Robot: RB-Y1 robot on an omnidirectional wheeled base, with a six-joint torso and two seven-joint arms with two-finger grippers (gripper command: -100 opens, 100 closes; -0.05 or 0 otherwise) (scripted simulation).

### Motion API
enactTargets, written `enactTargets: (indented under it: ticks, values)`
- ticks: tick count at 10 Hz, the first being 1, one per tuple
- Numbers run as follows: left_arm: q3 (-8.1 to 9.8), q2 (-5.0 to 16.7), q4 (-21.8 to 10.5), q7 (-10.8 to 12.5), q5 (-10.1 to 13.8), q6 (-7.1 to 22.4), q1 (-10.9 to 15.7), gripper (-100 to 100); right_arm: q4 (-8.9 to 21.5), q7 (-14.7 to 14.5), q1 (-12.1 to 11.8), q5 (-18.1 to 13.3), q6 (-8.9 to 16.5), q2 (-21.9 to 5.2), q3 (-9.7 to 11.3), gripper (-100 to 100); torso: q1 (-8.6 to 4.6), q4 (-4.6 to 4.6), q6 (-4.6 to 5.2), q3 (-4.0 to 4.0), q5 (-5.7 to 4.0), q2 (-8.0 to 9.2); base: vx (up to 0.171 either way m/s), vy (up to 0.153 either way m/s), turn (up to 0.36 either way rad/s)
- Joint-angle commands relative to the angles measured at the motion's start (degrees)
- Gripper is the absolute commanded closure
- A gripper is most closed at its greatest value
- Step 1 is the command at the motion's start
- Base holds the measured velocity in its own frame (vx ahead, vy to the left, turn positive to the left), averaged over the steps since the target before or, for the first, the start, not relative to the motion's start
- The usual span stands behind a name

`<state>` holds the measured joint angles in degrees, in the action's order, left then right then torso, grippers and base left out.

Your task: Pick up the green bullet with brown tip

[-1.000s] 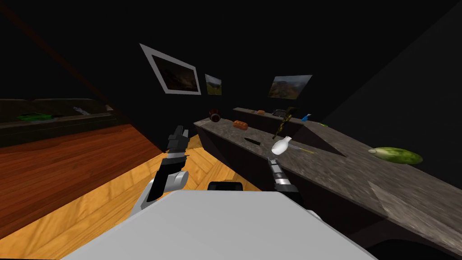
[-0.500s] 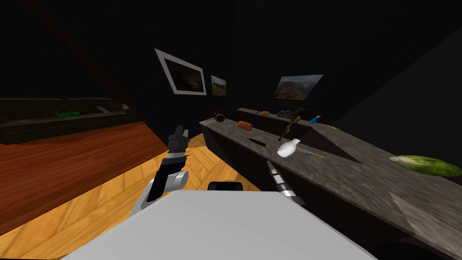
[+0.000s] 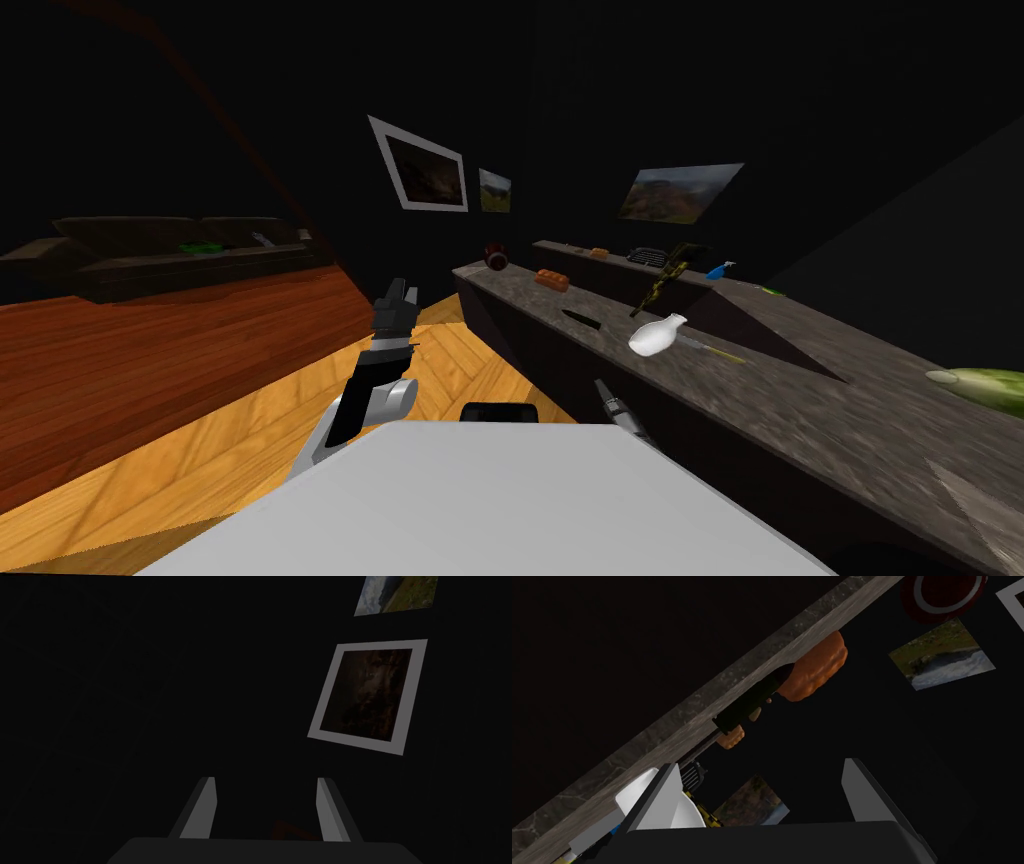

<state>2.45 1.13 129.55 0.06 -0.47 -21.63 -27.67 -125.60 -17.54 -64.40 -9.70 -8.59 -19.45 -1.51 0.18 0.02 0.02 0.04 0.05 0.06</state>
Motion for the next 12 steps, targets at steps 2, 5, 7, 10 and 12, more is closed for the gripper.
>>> enactTargets:
  ticks: [2,5,7,10,12]
  values:
    - [-0.01,0.0,0.0,0.0,0.0,0.0,0.0,0,0.8,-1.9,-3.6,-0.8,2.4,-1.4,-0.2,-100,0.08,0.00,-0.03,-0.01,0.01,-0.02,0.006,0.076,0.132]
    - [0.00,0.0,0.0,0.0,0.0,0.0,0.0,0,2.5,-5.2,-8.3,-2.3,5.5,-3.5,-0.6,-100,0.03,-0.01,0.00,-0.05,0.01,-0.08,0.025,0.067,0.155]
    - [0.00,0.0,0.0,0.0,0.0,0.0,0.0,0,3.4,-6.8,-11.6,-3.0,6.9,-4.6,-0.9,-100,-0.02,-0.01,0.00,-0.04,0.00,-0.07,0.033,0.056,0.132]
    - [0.00,0.0,0.0,0.0,0.0,0.0,0.0,0,4.3,-8.4,-15.6,-3.6,8.1,-5.7,-1.2,-100,-0.02,-0.04,-0.02,-0.10,0.00,-0.18,0.048,0.048,0.141]
    - [0.00,0.0,0.0,0.0,0.0,0.0,0.0,0,6.4,-11.5,-19.6,-4.9,10.1,-7.9,-2.0,-100,-0.04,-0.04,-0.03,-0.11,-0.01,-0.19,0.076,0.057,0.310]
